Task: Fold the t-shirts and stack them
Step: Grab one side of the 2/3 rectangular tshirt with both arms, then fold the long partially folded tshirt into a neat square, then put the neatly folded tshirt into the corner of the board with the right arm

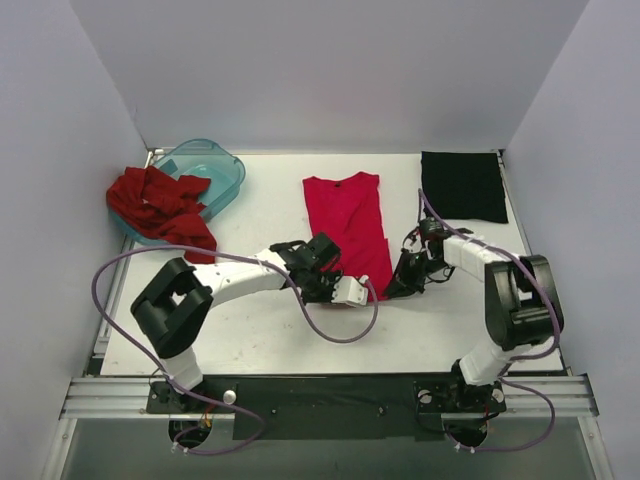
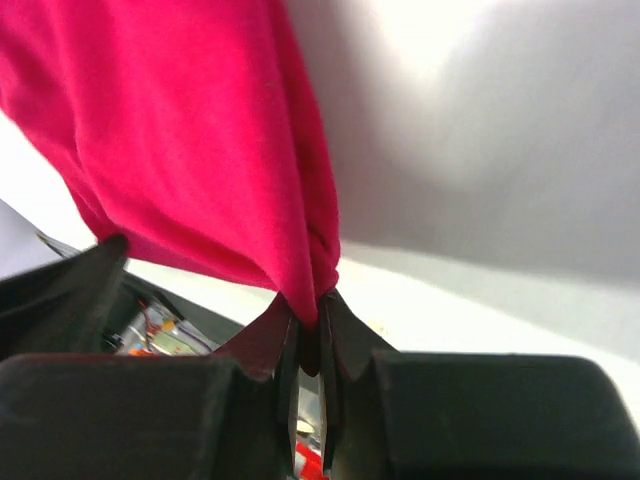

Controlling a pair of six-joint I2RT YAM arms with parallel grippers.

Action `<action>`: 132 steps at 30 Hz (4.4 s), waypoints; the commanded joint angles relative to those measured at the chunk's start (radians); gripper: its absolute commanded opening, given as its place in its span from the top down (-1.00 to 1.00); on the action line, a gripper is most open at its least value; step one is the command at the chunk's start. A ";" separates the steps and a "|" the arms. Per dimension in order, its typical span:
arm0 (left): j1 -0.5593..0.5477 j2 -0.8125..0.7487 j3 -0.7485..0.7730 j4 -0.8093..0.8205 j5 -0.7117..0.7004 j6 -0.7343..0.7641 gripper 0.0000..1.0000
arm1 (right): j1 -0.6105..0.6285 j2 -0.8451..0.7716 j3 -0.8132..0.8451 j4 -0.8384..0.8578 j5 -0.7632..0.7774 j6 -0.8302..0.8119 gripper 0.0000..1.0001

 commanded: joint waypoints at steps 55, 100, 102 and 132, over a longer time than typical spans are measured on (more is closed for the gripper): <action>0.410 0.126 0.539 -0.312 0.085 -0.566 -0.18 | 0.022 -0.011 0.445 -0.287 0.211 -0.042 0.19; 0.461 -0.125 0.024 -0.059 0.219 -0.907 -0.08 | 0.199 -0.012 0.016 0.138 0.075 -0.021 -0.32; 0.455 -0.130 -0.023 -0.029 0.207 -0.922 -0.08 | 0.199 0.028 -0.004 0.195 0.019 -0.004 -0.26; 0.581 -0.119 0.156 -0.137 0.018 -0.769 -0.09 | 0.015 0.672 1.518 -0.532 0.925 -0.659 1.00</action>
